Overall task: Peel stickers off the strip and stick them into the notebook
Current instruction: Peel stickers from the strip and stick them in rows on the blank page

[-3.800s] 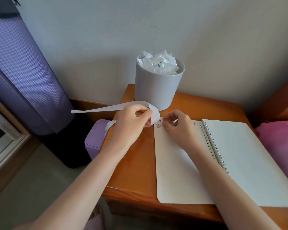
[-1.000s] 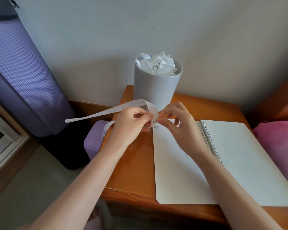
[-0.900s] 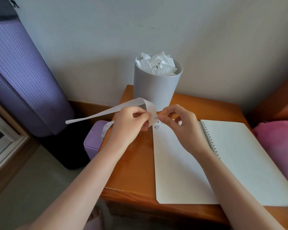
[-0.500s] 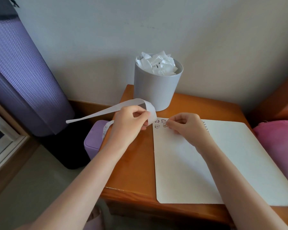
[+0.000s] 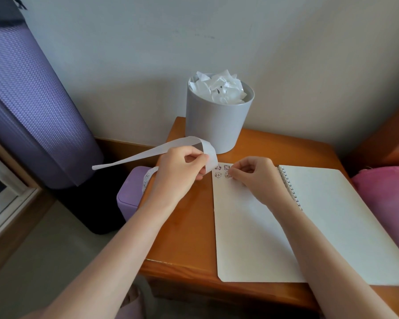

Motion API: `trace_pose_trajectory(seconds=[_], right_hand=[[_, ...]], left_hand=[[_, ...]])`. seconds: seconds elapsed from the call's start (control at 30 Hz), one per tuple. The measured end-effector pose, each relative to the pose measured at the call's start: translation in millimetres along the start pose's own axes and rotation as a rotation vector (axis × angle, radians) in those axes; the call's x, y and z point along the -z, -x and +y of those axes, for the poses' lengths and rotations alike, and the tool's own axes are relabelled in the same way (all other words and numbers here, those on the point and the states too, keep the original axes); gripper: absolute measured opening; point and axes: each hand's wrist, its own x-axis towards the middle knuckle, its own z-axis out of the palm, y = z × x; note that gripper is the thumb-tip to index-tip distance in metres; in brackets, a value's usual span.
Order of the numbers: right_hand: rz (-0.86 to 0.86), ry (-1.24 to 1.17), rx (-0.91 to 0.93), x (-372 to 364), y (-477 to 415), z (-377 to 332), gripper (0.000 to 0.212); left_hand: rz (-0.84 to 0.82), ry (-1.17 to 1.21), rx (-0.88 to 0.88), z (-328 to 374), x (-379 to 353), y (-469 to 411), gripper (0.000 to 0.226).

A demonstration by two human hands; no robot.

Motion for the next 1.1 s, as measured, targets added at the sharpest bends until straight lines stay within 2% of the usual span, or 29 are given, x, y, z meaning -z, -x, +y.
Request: trace_pose_trajectory(seconds=[0.63, 0.73, 0.97, 1.1], right_hand=[[0.061, 0.103, 0.11, -6.2, 2.9, 3.3, 0.007], [0.075, 0.087, 0.117, -5.8, 3.2, 2.4, 0.017], [0.094, 0.164, 0.121, -9.1, 1.5, 5.7, 0.005], [0.062, 0.083, 0.129, -6.3, 3.3, 1.7, 0.003]], left_hand=[[-0.008, -0.009, -0.005, 0.5, 0.1, 1.0, 0.011], [-0.014, -0.003, -0.006, 1.9, -0.8, 1.6, 0.014], [-0.028, -0.012, -0.009, 3.9, -1.8, 3.0, 0.015], [-0.039, 0.026, 0.005, 5.8, -2.1, 3.1, 0.016]])
